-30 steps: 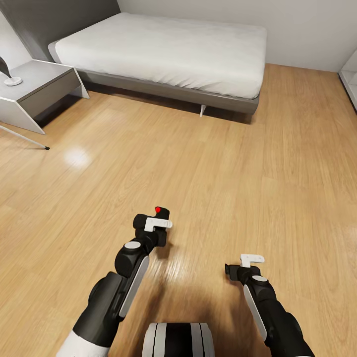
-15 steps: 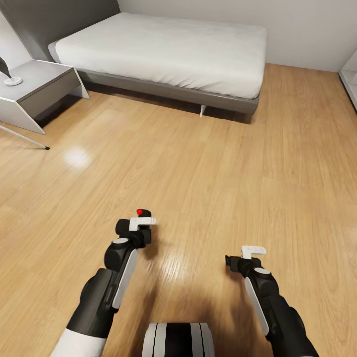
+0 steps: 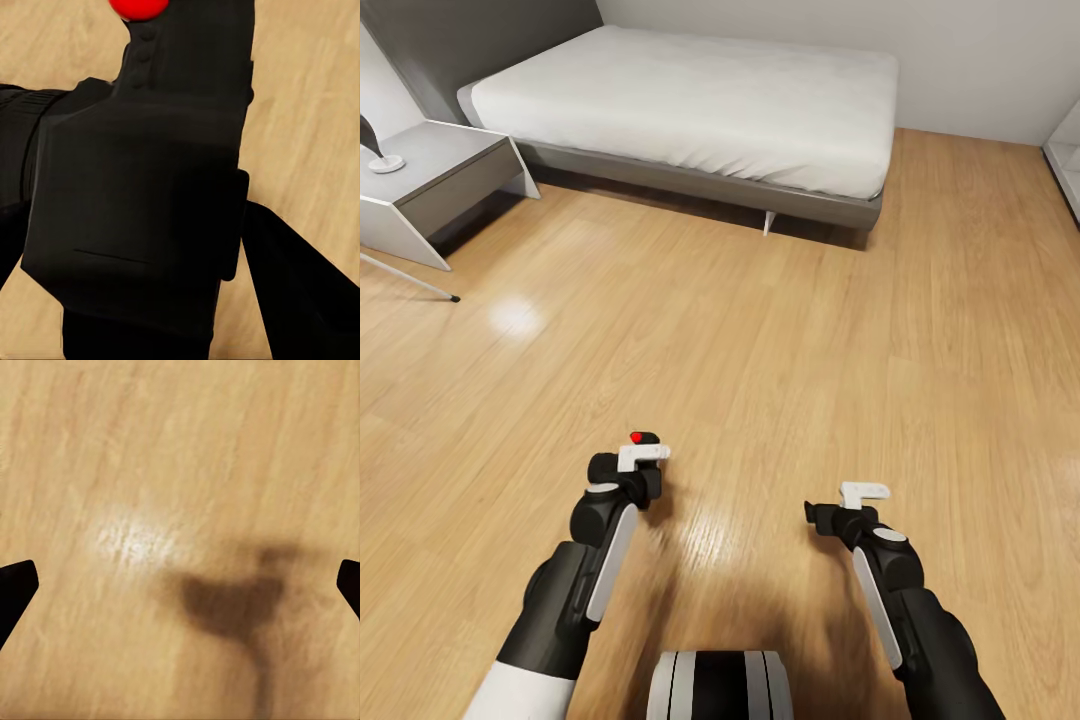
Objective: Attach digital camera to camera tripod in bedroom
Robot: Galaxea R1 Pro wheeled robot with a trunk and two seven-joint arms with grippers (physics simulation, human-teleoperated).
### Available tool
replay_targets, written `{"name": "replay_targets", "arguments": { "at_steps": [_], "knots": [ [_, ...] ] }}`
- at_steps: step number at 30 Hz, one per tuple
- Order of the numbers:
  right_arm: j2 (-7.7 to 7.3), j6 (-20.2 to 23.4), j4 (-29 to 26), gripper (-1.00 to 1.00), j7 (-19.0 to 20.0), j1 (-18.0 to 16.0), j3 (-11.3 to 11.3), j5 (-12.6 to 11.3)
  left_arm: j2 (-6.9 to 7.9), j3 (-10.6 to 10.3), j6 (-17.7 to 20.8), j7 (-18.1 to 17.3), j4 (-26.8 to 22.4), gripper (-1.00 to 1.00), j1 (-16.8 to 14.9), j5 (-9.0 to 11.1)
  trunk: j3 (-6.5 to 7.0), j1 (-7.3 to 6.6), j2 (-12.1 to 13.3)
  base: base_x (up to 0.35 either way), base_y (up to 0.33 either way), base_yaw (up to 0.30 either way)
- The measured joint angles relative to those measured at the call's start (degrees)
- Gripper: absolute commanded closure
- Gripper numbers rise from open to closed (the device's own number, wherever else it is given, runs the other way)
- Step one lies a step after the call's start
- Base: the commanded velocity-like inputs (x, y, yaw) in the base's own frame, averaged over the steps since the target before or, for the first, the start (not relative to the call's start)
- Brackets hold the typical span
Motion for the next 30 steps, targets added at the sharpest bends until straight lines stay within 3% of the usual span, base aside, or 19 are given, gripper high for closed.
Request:
{"name": "replay_targets", "arguments": {
  "at_steps": [6, 16, 19, 20, 24, 25, 26, 27, 28, 29, 30],
  "knots": [
    [0.02, 0.0, 0.2, -1.0, 0.1, 0.0, 0.0, 0.0, -0.01, 0.0, -0.1, 0.0, 0.8, 1.0, 0.0, 1.3, 0.0, 0.0, 0.0, 0.0, 0.0, 0.0],
    [0.03, 0.0, 0.2, -1.0, 0.1, 0.0, 0.0, 0.0, 0.23, 0.0, -0.1, -0.1, 1.1, 1.0, 0.0, 5.0, 2.21, -0.26, 0.1, 0.0, 0.0, 0.0],
    [0.0, 0.0, 0.2, -1.0, 0.1, 0.0, 0.0, 0.0, 0.66, -0.1, -0.1, -0.8, 1.8, 1.0, 0.1, 9.0, 2.87, -0.34, 0.2, 0.0, 0.0, 0.0],
    [-0.03, 0.0, 0.2, -1.0, 0.1, 0.0, -0.1, 0.0, 1.17, -0.1, -0.1, -1.4, 2.4, 1.0, 0.1, 11.5, 3.1, -0.36, 0.2, 0.0, 0.0, 0.0],
    [-0.06, -0.1, 0.2, -1.0, 0.1, 0.0, -0.4, 0.0, 3.23, -0.1, -0.2, -3.9, 3.7, 1.0, 0.1, 17.7, 3.98, -0.47, 0.2, 0.0, 0.0, 0.0],
    [-0.07, -0.1, 0.2, -1.0, 0.0, 0.0, -0.6, 0.0, 4.87, -0.1, -0.4, -6.1, 4.3, 1.0, 0.1, 21.3, 4.2, -0.49, 0.3, 0.0, 0.0, 0.0],
    [-0.07, -0.1, 0.2, -1.0, 0.0, 0.0, -0.6, 0.1, 5.92, -0.1, -0.4, -7.6, 4.7, 1.0, 0.1, 22.9, 4.43, -0.52, 0.3, 0.0, 0.0, 0.0],
    [-0.07, -0.1, 0.2, -1.0, 0.0, 0.0, -0.7, 0.1, 8.03, -0.1, -0.8, -10.9, 5.2, 1.0, 0.1, 26.6, 4.65, -0.55, 0.3, 0.0, 0.0, 0.0],
    [-0.09, -0.1, 0.2, -1.0, 0.0, 0.0, -0.7, 0.1, 9.22, -0.1, -1.0, -12.8, 5.5, 1.0, 0.1, 27.9, 4.87, -0.57, 0.3, 0.0, 0.0, 0.0],
    [-0.11, -0.2, 0.2, -1.0, 0.0, 0.0, -0.7, 0.1, 12.41, -0.1, -2.1, -18.3, 6.1, 1.0, 0.1, 33.0, 5.09, -0.6, 0.3, 0.0, 0.0, 0.0],
    [-0.1, -0.3, 0.2, -1.0, 0.0, 0.0, -0.7, 0.1, 14.66, -0.2, -3.2, -22.2, 6.4, 1.0, 0.1, 35.1, 5.31, -0.62, 0.3, 0.0, 0.0, 0.0]
  ]
}}
